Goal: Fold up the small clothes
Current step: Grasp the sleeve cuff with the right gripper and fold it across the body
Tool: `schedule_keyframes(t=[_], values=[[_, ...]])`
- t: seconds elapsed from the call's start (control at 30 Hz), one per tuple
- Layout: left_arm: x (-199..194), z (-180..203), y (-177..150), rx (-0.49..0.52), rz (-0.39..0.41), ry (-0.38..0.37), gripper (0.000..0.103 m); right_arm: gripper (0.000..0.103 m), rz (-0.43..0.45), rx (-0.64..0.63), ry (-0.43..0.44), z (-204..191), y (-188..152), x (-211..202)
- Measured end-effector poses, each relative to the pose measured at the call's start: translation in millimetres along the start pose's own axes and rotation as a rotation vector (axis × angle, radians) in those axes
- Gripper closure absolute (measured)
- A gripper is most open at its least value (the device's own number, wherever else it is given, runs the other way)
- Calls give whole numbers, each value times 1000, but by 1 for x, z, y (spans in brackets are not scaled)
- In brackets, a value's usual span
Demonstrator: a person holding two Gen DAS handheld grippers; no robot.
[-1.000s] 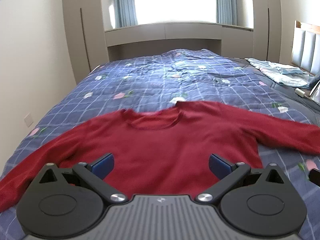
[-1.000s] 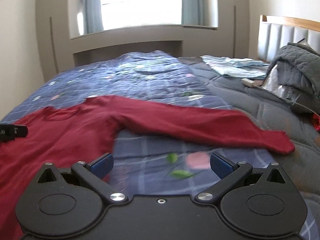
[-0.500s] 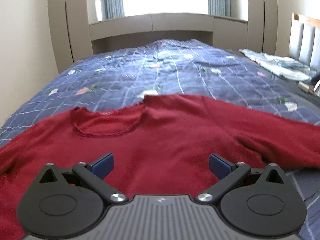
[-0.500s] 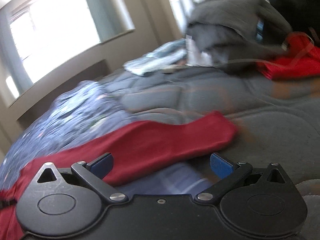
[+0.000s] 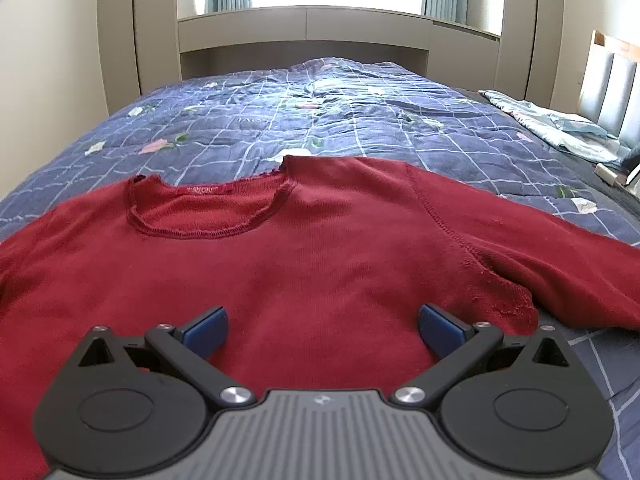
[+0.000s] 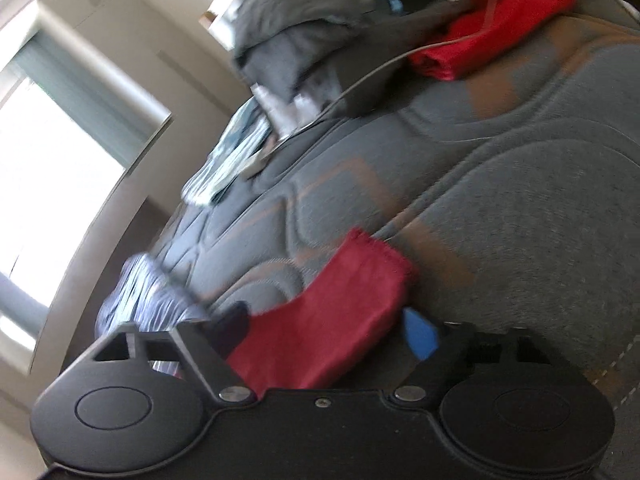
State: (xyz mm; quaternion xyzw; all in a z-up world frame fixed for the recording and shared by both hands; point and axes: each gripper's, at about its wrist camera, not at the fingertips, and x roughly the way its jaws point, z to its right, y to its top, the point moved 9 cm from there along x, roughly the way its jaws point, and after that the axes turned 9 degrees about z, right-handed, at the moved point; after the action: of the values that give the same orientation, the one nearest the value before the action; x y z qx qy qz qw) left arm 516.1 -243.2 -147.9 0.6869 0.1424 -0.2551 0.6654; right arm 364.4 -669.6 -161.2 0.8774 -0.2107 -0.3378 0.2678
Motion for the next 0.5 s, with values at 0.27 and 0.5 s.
schedule_keyframes(t=[0.27,0.5], values=[[-2,-4,6,-33,-21,-31,0,96,16,-43,-85,1,4,5],[-29,-30,38,-50,-16,-35,0,97,92,-231,50,-74,22,-14]])
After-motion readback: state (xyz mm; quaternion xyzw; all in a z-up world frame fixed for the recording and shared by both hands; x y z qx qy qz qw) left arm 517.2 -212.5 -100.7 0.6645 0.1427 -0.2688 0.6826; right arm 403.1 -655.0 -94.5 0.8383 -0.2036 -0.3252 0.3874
